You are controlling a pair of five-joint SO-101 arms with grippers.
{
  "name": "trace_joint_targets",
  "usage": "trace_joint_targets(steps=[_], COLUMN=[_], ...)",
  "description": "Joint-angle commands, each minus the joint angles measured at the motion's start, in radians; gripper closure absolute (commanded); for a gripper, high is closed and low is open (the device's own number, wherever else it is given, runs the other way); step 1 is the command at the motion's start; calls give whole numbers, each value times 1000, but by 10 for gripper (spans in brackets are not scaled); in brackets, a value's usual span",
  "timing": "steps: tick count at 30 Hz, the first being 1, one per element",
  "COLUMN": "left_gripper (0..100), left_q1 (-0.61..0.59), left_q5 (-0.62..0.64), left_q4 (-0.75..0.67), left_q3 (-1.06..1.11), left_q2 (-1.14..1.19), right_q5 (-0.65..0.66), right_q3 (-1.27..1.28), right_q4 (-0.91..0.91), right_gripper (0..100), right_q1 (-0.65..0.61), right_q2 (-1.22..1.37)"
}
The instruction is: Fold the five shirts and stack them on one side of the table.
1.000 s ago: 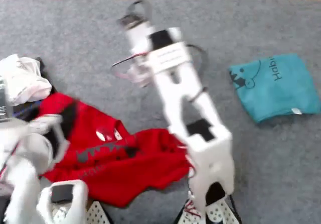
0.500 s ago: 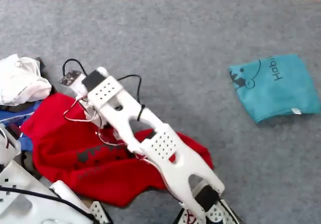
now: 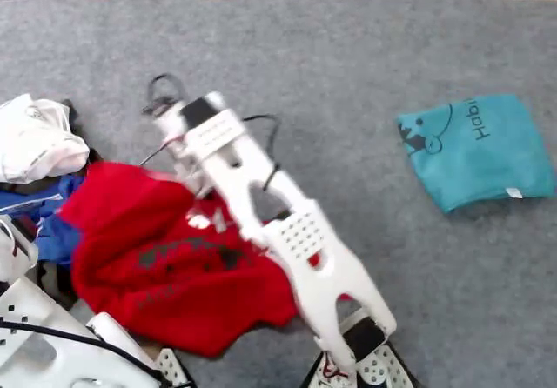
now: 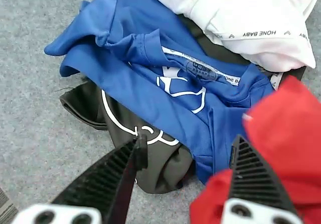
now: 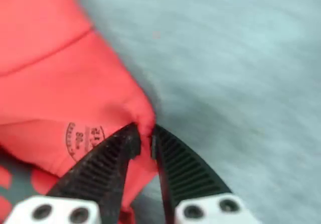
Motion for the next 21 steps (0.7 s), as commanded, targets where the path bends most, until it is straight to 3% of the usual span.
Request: trace_joint_targets(steps=[1,10,15,21], left_gripper=[722,722,722,722], left_q1=[82,423,610,734], left_q5=[-3,52,66,64], left_q4=[-18,-92,-147,-176], left_q3=[10,64,97,-1], left_q2=[-5,-3,110,433], right_q5=[0,132,184,186], right_q3=[87,460,437,401], right_q4=[14,9,-20,-94], right_gripper=[985,985,985,985], right_q1=[155,580,809,895], right_q2=[-173,-493,-536,-533])
